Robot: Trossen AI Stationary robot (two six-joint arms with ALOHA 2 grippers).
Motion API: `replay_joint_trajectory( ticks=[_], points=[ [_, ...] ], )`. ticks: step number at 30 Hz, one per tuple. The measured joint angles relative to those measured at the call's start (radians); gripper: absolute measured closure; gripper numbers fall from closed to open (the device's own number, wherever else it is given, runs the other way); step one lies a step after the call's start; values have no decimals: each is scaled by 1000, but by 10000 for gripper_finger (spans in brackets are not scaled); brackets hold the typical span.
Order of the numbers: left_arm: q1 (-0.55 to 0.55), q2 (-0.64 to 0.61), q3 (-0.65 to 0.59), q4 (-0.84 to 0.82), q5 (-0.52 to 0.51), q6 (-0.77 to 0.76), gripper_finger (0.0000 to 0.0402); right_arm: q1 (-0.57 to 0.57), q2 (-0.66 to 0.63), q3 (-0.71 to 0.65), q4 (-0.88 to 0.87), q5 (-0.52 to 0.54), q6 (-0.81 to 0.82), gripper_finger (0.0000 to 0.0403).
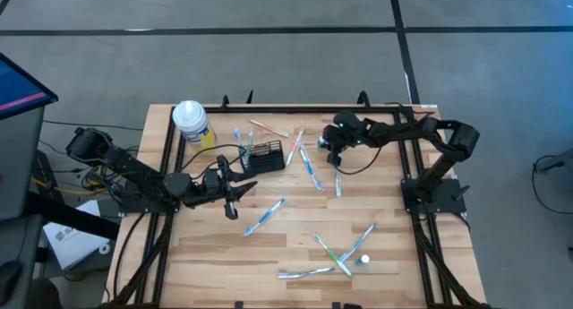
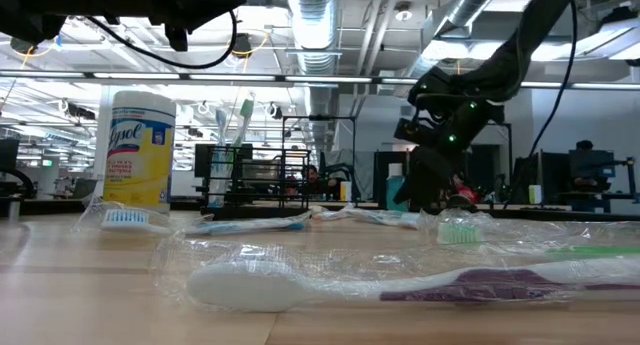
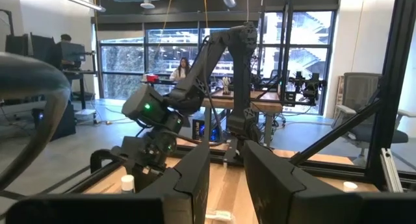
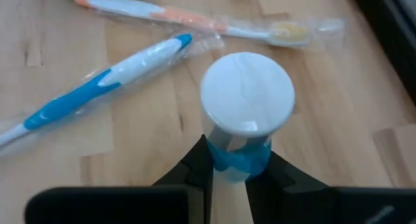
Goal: Pick & Place toothbrushing station
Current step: Put the top mouthwash bottle into the mesh organizer
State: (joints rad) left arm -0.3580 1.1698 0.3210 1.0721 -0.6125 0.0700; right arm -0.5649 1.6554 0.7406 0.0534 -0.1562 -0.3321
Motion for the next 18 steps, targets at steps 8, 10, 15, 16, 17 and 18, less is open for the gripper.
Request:
replay_joint_trajectory(
  ticks=[8, 10, 15, 16, 17, 18],
  points=[
    [0, 0, 0, -3, 0, -8, 312, 73, 0, 176, -281, 17, -16, 351],
    [0, 0, 0, -4, 0, -8, 312, 98, 0, 228, -357, 28, -19, 351],
    [0, 0, 0, -9, 0, -9, 312, 162, 0, 356, -519, 34, -30, 351],
    [0, 0, 0, -11, 0, -18, 312, 177, 0, 381, -550, 40, -31, 351],
    [0, 0, 0, -11, 0, -24, 312, 191, 0, 406, -579, 54, -32, 351],
    [0, 0, 0, -12, 0, -26, 312, 205, 0, 430, -606, 64, -32, 351]
  ],
)
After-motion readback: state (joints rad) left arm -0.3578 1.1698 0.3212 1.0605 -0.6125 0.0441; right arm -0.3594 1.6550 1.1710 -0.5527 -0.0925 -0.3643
